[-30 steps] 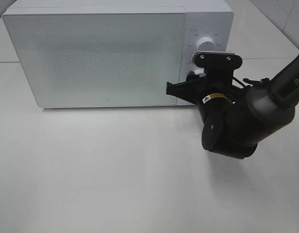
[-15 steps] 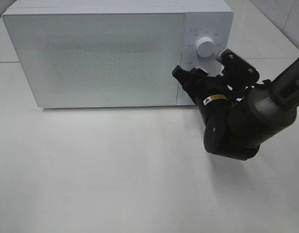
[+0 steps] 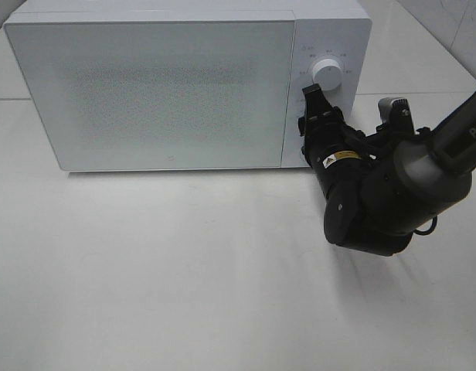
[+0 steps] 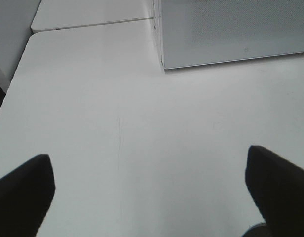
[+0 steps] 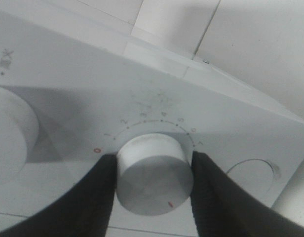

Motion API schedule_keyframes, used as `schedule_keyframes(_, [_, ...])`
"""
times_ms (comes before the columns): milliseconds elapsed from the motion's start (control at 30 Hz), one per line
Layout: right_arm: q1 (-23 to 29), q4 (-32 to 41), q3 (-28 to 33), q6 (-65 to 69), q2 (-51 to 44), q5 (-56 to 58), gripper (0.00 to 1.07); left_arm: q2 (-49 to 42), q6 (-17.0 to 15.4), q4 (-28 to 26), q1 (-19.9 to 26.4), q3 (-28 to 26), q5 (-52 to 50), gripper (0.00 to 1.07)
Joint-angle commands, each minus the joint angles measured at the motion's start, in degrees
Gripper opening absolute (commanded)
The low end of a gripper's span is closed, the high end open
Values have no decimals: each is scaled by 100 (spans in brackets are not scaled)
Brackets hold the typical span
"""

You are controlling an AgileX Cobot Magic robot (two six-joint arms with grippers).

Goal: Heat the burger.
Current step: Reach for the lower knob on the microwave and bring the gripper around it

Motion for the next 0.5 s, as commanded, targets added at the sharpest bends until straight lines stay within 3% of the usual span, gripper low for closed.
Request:
schedule_keyframes(33, [-29, -539, -160, 252, -23, -1089, 6, -92, -17, 0, -29, 11, -80, 98])
schedule_keyframes(500, [-29, -435, -160, 1341, -23, -1100, 7, -92, -17, 0, -29, 11, -80, 98])
